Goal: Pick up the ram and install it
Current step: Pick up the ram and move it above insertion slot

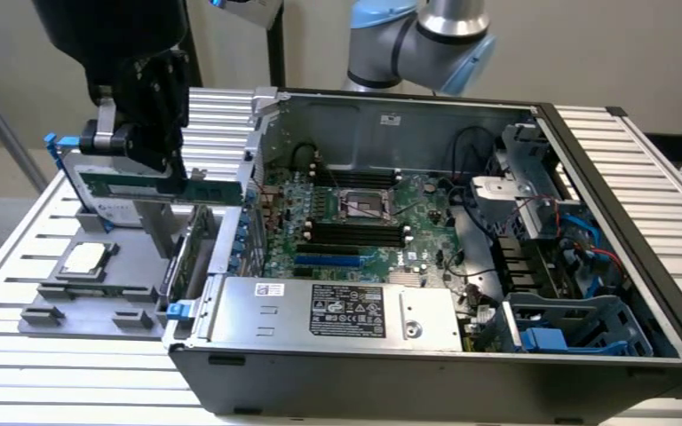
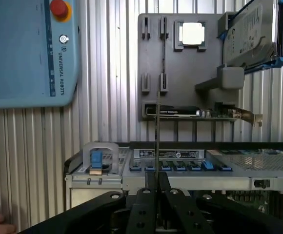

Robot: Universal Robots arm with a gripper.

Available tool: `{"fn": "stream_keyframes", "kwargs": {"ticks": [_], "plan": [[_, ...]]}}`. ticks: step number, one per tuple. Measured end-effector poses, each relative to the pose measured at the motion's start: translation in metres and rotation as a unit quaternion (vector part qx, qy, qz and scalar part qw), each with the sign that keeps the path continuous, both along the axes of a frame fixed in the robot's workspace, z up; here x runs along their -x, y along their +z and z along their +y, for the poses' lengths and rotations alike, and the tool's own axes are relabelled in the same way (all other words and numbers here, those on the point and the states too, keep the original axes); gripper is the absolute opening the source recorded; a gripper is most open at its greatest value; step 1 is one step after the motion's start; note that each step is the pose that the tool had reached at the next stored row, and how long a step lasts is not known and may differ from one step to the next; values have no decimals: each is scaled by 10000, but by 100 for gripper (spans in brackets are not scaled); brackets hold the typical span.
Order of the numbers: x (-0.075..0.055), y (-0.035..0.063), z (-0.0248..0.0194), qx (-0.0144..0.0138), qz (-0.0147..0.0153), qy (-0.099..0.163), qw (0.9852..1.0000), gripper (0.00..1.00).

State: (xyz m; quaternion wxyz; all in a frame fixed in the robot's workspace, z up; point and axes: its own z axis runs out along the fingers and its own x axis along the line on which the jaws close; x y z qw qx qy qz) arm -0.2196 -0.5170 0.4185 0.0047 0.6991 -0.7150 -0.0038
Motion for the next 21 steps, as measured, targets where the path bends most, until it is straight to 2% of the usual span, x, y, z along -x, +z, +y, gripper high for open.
{"fn": "stream_keyframes", "kwargs": {"ticks": [9, 13, 17, 21], "plan": [[-410, 0, 14, 0, 0, 0, 10000, 13], [-592, -2, 34, 0, 0, 1, 10000, 13], [-773, -13, 77, 0, 0, 1, 10000, 13], [-954, -36, 139, 0, 0, 0, 10000, 13]]}}
